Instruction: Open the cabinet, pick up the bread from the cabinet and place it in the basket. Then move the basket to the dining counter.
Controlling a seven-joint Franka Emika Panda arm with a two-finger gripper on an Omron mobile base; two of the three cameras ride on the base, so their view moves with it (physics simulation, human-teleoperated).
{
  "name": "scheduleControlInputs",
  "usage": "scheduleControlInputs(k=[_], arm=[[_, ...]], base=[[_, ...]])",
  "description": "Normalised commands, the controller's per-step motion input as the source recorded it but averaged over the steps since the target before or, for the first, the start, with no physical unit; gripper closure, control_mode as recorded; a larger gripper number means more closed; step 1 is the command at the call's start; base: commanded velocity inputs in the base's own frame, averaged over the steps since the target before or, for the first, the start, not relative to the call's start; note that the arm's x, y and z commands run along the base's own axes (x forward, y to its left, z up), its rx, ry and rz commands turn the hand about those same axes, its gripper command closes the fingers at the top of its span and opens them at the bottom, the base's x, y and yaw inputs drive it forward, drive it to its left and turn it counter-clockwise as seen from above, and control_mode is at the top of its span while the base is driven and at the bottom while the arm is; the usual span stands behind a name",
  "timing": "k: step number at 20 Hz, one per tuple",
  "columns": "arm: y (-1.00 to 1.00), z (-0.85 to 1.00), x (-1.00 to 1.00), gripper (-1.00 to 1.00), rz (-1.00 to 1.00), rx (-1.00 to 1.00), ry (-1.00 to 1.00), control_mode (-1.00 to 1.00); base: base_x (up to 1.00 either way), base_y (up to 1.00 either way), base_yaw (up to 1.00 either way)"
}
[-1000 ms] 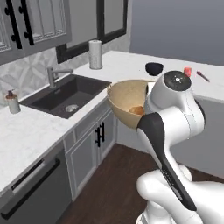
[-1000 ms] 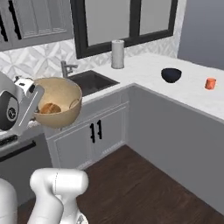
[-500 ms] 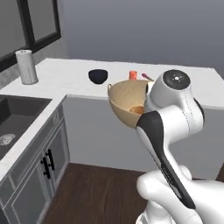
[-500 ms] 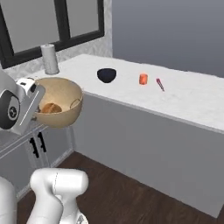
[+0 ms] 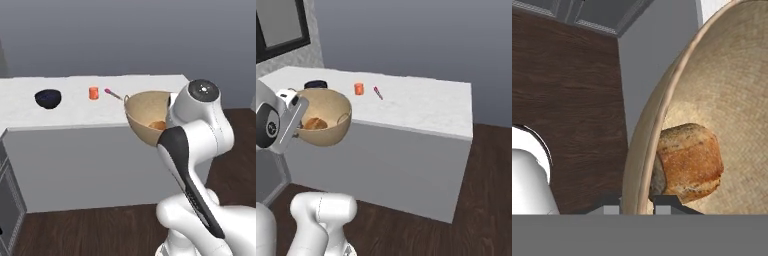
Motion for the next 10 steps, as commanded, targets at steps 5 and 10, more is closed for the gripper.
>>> scheduleControlInputs(k=[5, 10], arm=[[0.00, 0.00, 0.00, 1.00, 0.00, 0.00, 0.00, 1.00], [0.00, 0.00, 0.00, 1.00, 0.00, 0.00, 0.00, 1.00]], base=[[0.94, -0.11, -0.16], [1.00, -0.10, -0.13]])
